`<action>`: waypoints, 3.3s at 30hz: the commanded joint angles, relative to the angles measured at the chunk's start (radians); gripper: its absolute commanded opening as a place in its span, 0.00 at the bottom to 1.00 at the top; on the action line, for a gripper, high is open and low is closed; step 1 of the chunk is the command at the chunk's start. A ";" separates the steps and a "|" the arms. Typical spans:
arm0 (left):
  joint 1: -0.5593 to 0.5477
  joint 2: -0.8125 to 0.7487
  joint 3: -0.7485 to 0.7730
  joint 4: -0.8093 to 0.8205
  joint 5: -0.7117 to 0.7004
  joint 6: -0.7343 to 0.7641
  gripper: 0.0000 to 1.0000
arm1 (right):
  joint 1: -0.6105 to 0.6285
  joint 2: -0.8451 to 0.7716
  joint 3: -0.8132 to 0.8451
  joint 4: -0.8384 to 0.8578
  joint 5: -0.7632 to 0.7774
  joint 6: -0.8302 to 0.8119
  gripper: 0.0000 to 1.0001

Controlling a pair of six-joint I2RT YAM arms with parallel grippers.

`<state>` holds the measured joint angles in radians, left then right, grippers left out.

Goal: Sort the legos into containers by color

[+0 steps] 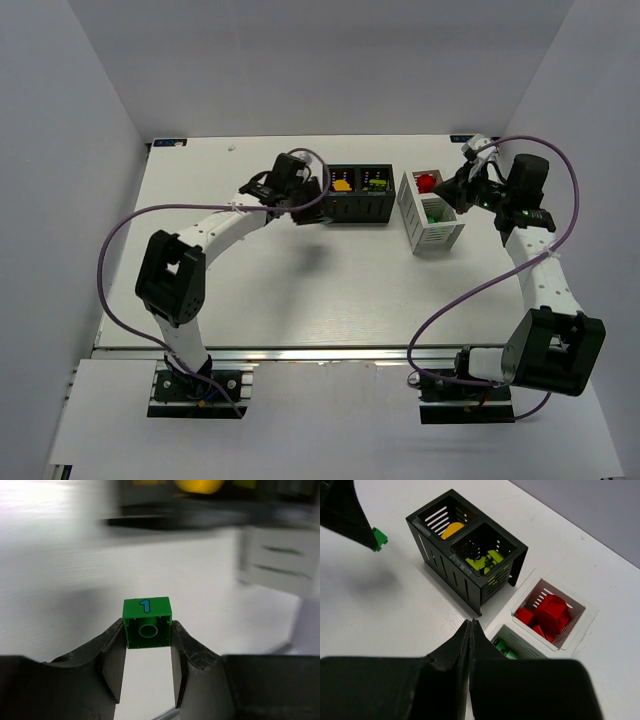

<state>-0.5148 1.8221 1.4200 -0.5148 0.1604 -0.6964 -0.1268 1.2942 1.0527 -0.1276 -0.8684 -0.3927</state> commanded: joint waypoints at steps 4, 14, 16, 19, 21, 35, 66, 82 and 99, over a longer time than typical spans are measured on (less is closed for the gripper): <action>-0.135 -0.011 0.060 0.430 0.297 0.103 0.00 | -0.025 -0.044 0.023 0.117 -0.006 0.106 0.00; -0.247 0.325 0.490 0.499 0.384 0.095 0.02 | -0.088 -0.116 -0.036 0.206 0.031 0.178 0.00; -0.257 0.380 0.545 0.522 0.378 0.084 0.03 | -0.099 -0.130 -0.049 0.215 0.031 0.195 0.00; -0.272 0.440 0.585 0.564 0.370 0.058 0.07 | -0.119 -0.142 -0.059 0.223 0.032 0.207 0.00; -0.274 0.463 0.614 0.575 0.361 0.040 0.10 | -0.125 -0.150 -0.065 0.227 0.031 0.210 0.00; -0.314 0.582 0.769 0.524 0.214 0.046 0.51 | -0.142 -0.133 -0.045 0.215 0.025 0.235 0.00; -0.214 -0.034 0.167 0.478 0.019 0.236 0.87 | -0.154 -0.151 0.021 0.026 0.128 0.264 0.89; -0.051 -0.598 -0.312 0.406 -0.186 0.232 0.98 | -0.152 -0.190 0.000 -0.204 0.244 0.245 0.89; -0.021 -0.699 -0.351 0.329 -0.242 0.216 0.98 | -0.152 -0.205 -0.030 -0.211 0.266 0.325 0.89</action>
<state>-0.5442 1.1538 1.0733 -0.1696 -0.0662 -0.4793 -0.2752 1.0962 1.0260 -0.3496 -0.5831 -0.0628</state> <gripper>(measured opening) 0.980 0.895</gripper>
